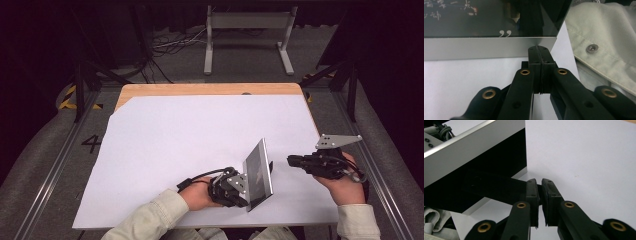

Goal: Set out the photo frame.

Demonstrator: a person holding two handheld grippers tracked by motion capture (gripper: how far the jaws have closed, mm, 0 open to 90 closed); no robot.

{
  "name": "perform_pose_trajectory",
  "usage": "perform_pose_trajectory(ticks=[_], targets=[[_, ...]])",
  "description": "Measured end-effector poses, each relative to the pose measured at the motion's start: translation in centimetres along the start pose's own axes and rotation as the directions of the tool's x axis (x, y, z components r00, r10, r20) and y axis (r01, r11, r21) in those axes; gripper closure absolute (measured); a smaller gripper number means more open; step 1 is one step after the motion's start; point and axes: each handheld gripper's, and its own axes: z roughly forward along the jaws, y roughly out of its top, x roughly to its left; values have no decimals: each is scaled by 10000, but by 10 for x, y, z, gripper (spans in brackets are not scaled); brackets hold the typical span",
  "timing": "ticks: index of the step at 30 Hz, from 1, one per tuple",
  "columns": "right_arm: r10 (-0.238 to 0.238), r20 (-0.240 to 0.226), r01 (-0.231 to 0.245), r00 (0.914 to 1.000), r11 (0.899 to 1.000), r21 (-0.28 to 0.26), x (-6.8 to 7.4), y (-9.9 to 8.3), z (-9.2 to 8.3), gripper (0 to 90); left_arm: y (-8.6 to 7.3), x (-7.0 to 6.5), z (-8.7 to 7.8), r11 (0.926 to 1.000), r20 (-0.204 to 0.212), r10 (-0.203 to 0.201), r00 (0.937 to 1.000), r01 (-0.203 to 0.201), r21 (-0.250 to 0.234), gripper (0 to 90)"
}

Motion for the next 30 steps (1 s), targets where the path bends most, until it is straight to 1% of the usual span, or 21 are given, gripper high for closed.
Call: perform_pose_trajectory(ticks=[10,11,12,13,16,17,18,20,25,30], targets=[[145,129,-144,9998,9999,-45,-1,-5,-6,836,9,1,10,10000,44,78,10000,-78,37,900],[132,153,-132,9998,9999,-32,-1,-5,-7,836,10,1,11,9999,5,145,9999,-145,61,900],[170,178,-169,9997,9998,-48,-1,-6,-8,836,11,1,12,10000,56,87,9999,-87,43,900],[175,192,-174,9997,9998,-52,-1,-7,-9,837,13,2,14,9999,27,153,9999,-153,54,900],[221,255,-219,9994,9997,-88,-1,-8,-12,836,15,2,16,9999,54,108,9999,-108,47,900],[244,284,-240,9993,9996,-129,-1,-9,-13,837,16,3,17,9998,51,183,9998,-183,2,900],[270,310,-266,9992,9995,-140,-1,-10,-15,836,17,3,17,9999,50,138,9999,-138,2,900],[323,383,-318,9987,9994,-158,-2,-11,-17,836,18,4,18,9998,-4,180,9998,-180,-7,900],[515,504,-509,9974,9986,-123,-2,-15,-21,836,22,6,21,9999,-97,121,9999,-122,-74,900],[909,543,-902,9944,9958,-150,-3,-16,-23,834,23,8,22,9998,-338,-25,9994,18,-191,900]])
